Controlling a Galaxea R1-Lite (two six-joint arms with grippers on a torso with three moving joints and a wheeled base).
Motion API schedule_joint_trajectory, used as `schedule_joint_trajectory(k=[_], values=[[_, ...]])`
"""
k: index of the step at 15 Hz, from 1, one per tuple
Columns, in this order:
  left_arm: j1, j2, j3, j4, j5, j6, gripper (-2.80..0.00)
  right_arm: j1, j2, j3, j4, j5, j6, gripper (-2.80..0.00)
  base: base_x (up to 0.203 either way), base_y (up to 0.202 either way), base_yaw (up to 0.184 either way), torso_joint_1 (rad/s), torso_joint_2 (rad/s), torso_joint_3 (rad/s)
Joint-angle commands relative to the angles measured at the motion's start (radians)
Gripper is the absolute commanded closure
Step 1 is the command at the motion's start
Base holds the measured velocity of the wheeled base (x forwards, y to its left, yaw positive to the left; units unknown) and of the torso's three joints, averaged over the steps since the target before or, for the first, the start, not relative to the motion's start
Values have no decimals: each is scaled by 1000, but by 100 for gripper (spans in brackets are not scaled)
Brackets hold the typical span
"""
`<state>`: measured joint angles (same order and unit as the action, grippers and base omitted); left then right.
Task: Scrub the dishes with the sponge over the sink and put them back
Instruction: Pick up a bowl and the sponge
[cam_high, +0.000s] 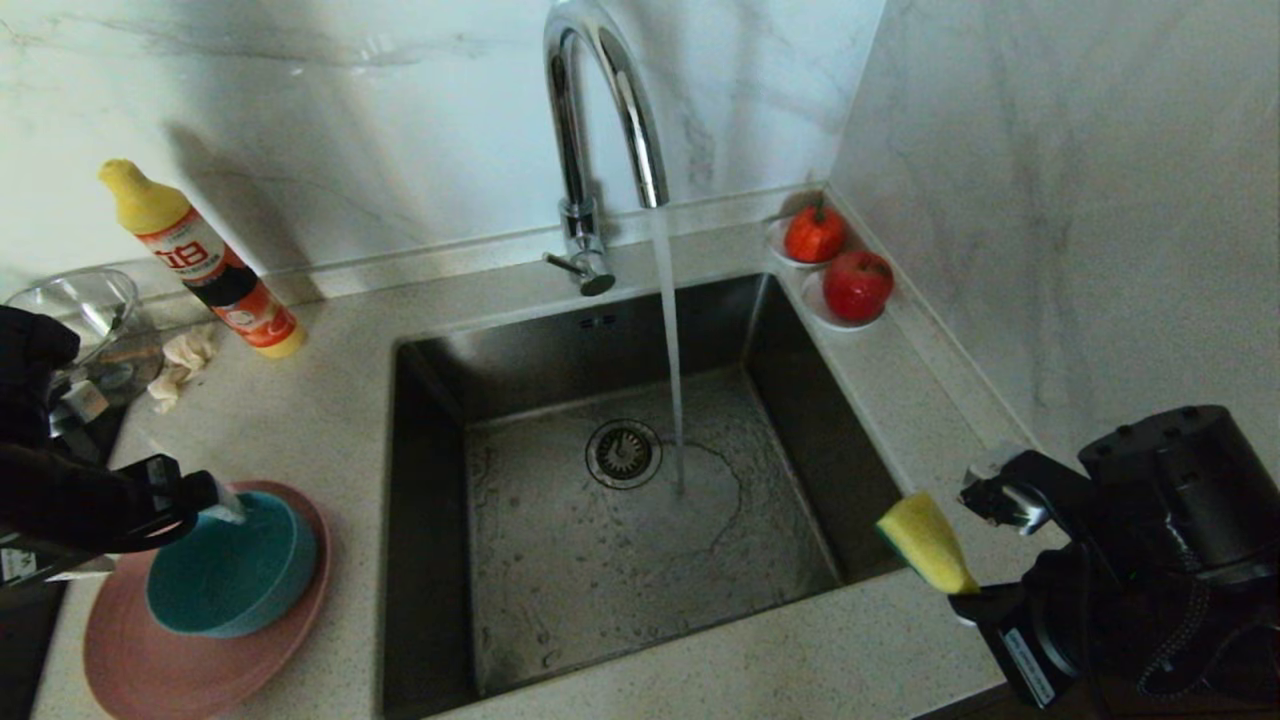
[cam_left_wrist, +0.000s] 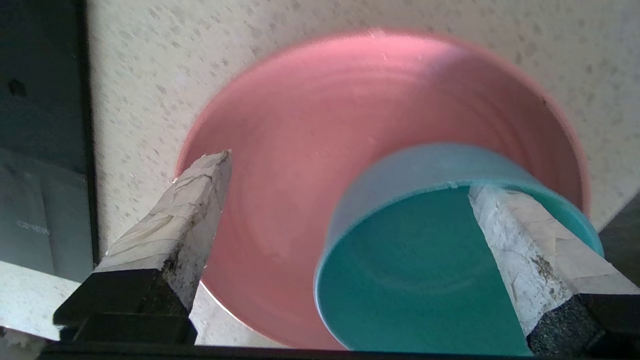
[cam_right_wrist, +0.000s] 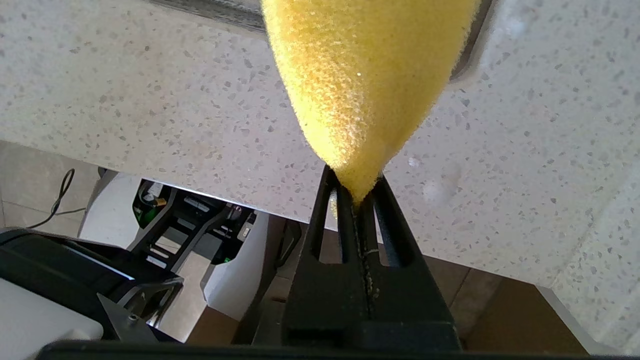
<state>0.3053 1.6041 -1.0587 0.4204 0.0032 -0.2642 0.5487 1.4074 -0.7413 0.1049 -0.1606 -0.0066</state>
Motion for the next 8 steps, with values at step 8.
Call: schedule_joint_trajectory(k=[8], values=[[6,46,-21,6,17,-36,-280,2,-4,5,1,1,-1,0,0,0,0,0,0,0]])
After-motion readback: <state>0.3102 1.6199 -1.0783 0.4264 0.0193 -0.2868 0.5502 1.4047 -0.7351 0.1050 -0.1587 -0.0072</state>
